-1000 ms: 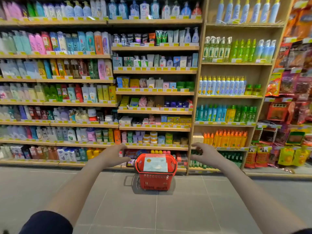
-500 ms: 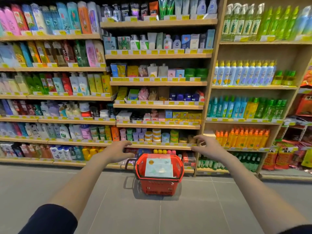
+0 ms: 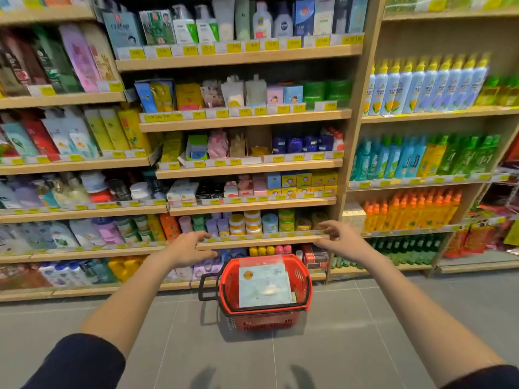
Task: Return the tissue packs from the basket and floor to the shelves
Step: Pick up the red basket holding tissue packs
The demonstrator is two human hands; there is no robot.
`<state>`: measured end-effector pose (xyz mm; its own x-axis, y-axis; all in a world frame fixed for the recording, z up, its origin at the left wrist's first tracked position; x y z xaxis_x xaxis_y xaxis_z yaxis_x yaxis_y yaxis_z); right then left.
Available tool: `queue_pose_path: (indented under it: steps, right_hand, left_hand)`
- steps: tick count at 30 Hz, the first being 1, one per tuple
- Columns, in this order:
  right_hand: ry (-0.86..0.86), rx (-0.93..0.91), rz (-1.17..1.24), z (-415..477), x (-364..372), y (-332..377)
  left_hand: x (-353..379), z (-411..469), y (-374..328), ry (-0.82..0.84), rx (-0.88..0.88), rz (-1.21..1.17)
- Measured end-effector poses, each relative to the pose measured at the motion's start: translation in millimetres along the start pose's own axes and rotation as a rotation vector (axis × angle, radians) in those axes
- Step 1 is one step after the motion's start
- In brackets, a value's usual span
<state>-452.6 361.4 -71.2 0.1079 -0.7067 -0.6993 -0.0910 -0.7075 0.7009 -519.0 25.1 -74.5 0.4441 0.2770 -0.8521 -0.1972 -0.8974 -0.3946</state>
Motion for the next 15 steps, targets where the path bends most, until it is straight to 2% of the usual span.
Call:
queue_pose_path:
  steps: [9, 15]
  right_hand:
    - [0.03, 0.032, 0.058, 146, 27, -71]
    - [0.149, 0.064, 0.113, 236, 58, -137]
  left_hand:
    - [17, 159, 45, 0.118, -0.02, -0.06]
    - [52, 256, 75, 0.228, -0.156, -0.129]
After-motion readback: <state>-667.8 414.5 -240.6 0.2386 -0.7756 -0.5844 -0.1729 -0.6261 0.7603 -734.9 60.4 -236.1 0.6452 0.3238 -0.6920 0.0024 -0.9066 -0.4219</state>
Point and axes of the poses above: each hand's wrist, its own z-axis towards the middle knuckle, its own x-axis out of the palm, y = z × x, the point moved 5 cm from there along z, towards the middle knuckle, and after that the axes turned 11 degrees about y, right-handed, at the moved point
